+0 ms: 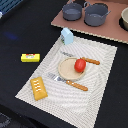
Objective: Interact with the objects in diverse but meaningful ways.
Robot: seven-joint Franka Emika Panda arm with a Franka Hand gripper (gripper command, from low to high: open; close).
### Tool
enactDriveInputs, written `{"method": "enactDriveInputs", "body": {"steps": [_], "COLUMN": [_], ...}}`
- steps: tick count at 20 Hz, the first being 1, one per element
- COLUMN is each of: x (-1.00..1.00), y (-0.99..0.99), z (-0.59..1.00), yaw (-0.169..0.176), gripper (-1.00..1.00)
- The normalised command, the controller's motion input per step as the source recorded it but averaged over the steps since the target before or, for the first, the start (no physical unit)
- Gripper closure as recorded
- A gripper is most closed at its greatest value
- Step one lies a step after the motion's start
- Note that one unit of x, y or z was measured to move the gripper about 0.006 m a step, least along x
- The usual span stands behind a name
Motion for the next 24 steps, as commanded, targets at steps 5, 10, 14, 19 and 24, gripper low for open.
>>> {"method": "enactDriveInputs", "body": {"steps": [5, 10, 14, 19, 24], "x": [0.42, 0.35, 0.46, 0.43, 0.5], "y": [-0.29, -0.25, -0.1, -0.02, -0.01], "z": [-0.82, -0.57, -0.4, -0.25, -0.25], "yaw": [0.206, 0.196, 0.097, 0.012, 0.0], "gripper": [-1.0, -1.0, -1.0, -1.0, -1.0]}}
